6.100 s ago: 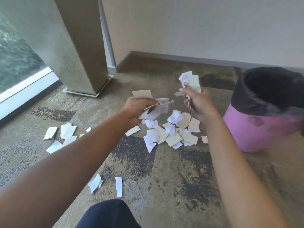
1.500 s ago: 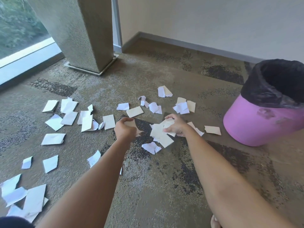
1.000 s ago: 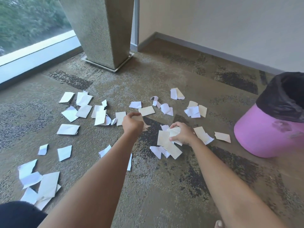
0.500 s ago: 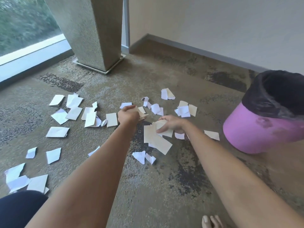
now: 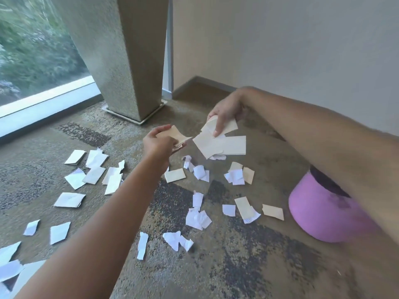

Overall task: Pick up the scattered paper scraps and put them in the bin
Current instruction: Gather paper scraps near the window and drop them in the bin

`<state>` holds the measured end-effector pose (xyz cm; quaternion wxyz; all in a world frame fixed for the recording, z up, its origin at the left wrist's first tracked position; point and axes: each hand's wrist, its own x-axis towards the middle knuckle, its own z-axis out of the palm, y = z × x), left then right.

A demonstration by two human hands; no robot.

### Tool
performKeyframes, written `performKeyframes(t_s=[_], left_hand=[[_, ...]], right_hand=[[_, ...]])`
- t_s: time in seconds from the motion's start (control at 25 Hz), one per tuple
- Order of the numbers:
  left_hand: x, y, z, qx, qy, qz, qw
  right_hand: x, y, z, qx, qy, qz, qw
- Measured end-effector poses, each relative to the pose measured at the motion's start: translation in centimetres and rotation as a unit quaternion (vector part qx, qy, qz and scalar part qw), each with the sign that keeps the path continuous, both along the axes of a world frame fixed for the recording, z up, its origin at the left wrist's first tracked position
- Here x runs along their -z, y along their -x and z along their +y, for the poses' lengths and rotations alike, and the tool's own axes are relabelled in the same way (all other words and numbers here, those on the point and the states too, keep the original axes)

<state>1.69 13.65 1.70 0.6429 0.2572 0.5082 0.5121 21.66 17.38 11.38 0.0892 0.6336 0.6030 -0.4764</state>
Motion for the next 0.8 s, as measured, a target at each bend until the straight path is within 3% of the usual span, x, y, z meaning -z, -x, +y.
performKeyframes(t_s=[0.2,0.56,0.8], left_hand=[[-5.2,-3.5,-0.4,0.047,-0.055,-0.001,0.997],[-11.5,-15.1,-1.1,0.120,-0.075,0.049,0.989],[-13.6,-25.3,-5.4,0.260,-0.088,0.073,0.959]], right_hand=[[-4.9,-4.4,-0.1,-0.005,-0.031,-0.004,1.000],[-5.5,-15.6,-3.8,0.035,-0.066,0.091,0.993],[-8.1,-26.0,-11.3,0.083,-0.067,0.040,0.994]])
